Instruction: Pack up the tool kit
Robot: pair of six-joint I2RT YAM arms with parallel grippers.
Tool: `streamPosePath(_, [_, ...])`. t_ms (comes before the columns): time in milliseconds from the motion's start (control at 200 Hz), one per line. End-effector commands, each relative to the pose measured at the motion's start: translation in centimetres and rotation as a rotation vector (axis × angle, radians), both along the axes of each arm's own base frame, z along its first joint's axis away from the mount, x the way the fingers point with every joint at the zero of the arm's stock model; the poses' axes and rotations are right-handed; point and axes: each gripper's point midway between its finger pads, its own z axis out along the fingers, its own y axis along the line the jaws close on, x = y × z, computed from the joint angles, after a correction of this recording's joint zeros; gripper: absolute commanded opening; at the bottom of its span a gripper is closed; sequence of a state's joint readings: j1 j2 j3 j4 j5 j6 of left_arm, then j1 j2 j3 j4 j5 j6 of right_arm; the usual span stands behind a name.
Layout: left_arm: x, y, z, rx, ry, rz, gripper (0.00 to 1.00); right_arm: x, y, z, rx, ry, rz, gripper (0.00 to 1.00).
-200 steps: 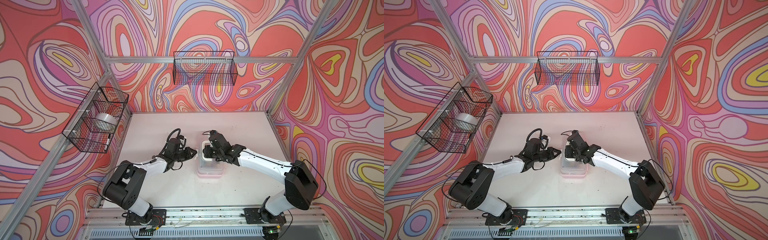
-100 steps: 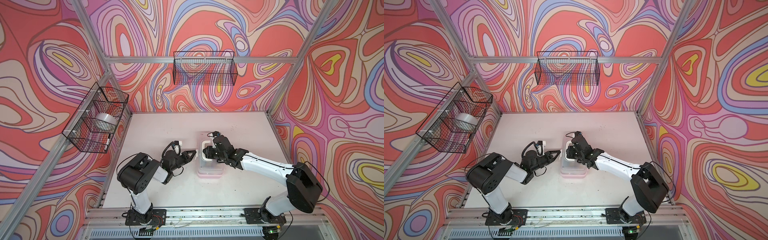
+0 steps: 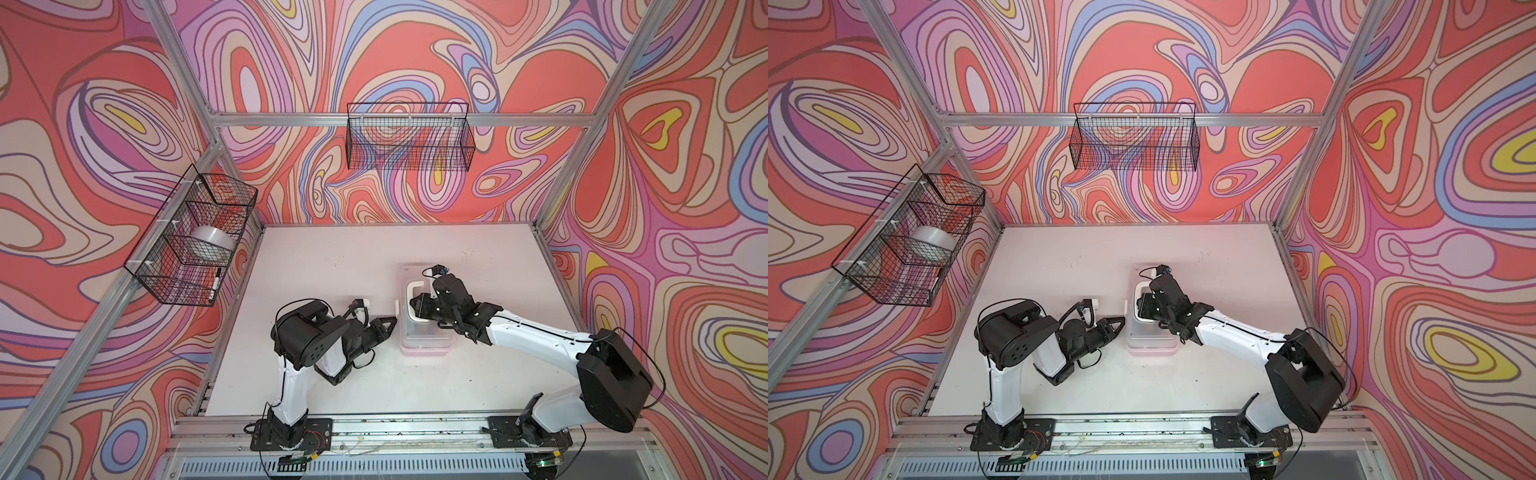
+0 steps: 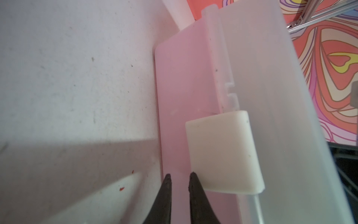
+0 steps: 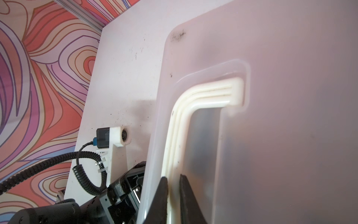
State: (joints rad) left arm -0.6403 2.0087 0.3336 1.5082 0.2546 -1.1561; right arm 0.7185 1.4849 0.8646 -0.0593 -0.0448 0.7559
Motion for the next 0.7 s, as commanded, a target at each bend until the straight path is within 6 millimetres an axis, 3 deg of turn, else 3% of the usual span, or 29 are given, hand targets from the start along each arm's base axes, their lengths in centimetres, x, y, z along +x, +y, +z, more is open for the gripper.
streamPosePath(0, [-5.8,-1.5,-5.5,0.102,0.206,-0.183,0.22,-8.0,-3.8,-11.3,-0.259,0.386,0.085,0.12])
streamPosePath(220, [-5.1,0.7,-6.4,0.132,0.268,-0.110,0.23,-6.4,-3.9,-7.9,-0.258,0.302,0.042,0.14])
streamPosePath(431, [-4.2,2.5,-6.4,0.261,0.332,-0.070,0.24,-4.0,-3.1,-1.9,-0.244,0.177,0.046,0.20])
streamPosePath(546, [-3.3,3.4,-5.3,0.365,0.345,-0.058,0.24,-2.7,-2.7,1.8,-0.232,0.107,0.046,0.23])
streamPosePath(681, [-2.4,5.7,-4.3,0.497,0.374,-0.019,0.25,-0.7,-4.4,6.4,-0.237,0.022,-0.015,0.25])
streamPosePath(696, [-1.3,5.4,-3.2,0.493,0.349,-0.014,0.25,-0.5,-4.7,6.9,-0.236,0.015,-0.024,0.25])
